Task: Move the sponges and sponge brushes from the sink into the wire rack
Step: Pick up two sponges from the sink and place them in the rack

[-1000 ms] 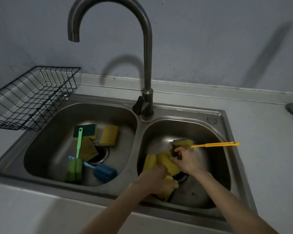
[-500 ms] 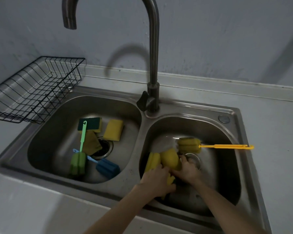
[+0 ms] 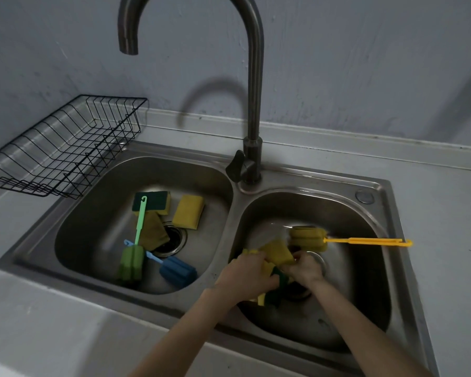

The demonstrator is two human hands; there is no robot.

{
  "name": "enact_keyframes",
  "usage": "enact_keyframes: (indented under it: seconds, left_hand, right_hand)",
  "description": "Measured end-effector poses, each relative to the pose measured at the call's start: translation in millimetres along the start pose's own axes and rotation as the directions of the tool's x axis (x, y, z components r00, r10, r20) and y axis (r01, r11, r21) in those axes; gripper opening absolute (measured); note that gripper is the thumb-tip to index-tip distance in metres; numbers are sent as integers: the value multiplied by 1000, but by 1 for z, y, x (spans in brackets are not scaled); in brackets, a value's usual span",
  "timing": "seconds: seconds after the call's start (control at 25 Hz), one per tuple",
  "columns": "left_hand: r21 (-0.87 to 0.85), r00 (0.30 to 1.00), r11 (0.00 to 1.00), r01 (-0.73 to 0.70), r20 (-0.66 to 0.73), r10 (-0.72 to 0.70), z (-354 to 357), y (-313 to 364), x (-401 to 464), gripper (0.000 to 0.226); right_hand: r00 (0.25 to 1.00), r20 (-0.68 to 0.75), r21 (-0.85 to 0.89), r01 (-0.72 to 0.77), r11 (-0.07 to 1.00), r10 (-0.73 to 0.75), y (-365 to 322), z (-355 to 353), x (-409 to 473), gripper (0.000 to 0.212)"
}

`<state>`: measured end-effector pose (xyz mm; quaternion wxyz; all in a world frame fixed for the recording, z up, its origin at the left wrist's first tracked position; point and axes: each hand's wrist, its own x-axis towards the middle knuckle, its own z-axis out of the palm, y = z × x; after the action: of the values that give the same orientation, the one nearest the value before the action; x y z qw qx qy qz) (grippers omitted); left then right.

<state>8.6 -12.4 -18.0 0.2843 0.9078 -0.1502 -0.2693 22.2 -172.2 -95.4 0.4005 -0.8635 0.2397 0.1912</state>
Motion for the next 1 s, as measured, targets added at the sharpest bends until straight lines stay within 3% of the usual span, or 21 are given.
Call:
enact_keyframes:
  seconds: [0.12,0.28,0.56,0.76,1.0]
  left_hand:
    - [-108,1000,994,-28,-5,27,-15,-5,-5,38]
    - [-179,993,982,-54,-115,34,-35,-13,-16,37]
    - [-446,956,895,-19,-271,-114,-60,-34,-47,35]
    - [-654,912,757,1,-310,-269,-67,-49,-70,29]
    - [-764,848,644,-36,-364,-385,-67,-70,-99,35]
  right_hand:
    - [999,-46,81,22,996,-18,-5,-12,-5,41]
    - [991,-104,167,99,981,-82,-11,-25,-13,51]
    - [978,-130,364,199,910,-161,-30,-32,-34,63]
    - [966,-71,364,258,895,-250,-53,-17,-52,67]
    - [919,-207,276,384,881,-336,-80,0,-68,58]
